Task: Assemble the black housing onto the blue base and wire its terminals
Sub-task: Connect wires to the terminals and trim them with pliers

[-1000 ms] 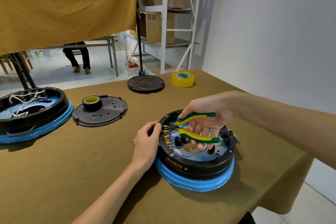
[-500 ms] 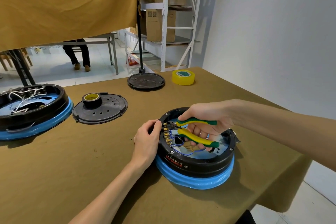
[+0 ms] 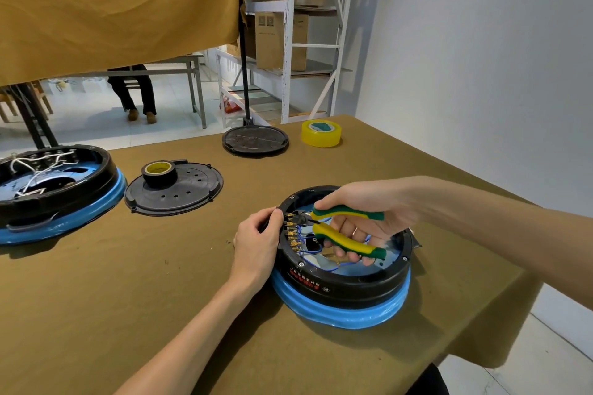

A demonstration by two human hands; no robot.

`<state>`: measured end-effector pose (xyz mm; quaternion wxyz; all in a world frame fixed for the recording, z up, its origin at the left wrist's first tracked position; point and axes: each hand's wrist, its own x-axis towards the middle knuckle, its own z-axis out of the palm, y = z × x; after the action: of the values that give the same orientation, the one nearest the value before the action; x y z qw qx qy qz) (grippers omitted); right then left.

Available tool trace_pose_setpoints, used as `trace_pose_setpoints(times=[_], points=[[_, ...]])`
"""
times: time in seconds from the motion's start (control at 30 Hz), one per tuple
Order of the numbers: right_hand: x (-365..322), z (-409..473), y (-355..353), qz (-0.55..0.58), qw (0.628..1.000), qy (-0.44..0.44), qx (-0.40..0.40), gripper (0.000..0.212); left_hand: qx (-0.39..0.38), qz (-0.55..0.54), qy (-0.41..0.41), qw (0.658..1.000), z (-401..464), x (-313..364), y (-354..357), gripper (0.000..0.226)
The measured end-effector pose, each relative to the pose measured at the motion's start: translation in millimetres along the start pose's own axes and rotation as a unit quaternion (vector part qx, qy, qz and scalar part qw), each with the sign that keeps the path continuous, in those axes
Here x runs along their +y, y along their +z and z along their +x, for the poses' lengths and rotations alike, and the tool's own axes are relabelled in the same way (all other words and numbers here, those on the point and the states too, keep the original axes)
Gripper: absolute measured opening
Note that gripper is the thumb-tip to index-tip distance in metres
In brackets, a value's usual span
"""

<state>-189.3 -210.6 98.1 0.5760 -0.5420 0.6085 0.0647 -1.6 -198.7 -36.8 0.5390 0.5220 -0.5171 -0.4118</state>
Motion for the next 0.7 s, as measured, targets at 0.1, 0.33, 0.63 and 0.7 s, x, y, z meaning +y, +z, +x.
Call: trace_pose_setpoints(times=[0.1,0.33,0.63,0.7], points=[[-2.5,-9.8,-8.2,-0.01,1.0,0.007,-0.021,0.07,-0.003,0.004,0.004,1.0,-0.7,0.6,-0.4,0.033],[14.9,-31.0,-49.6,0.028,0.997,-0.066,-0.012,0.062,-0.002,0.008,0.01,1.0,0.1,-2.3,-0.5,0.032],[88.1,51.3,-121.0,-0.181,0.855,-0.029,0.485,0.049,0.002,0.006,0.018,1.0,0.6,-3.3,0.3,0.03],[106.8,70.8,-126.8,-0.211,0.836,0.03,0.505,0.052,0.003,-0.001,0.019,1.0,1.0,-3.8,0.4,0.03]])
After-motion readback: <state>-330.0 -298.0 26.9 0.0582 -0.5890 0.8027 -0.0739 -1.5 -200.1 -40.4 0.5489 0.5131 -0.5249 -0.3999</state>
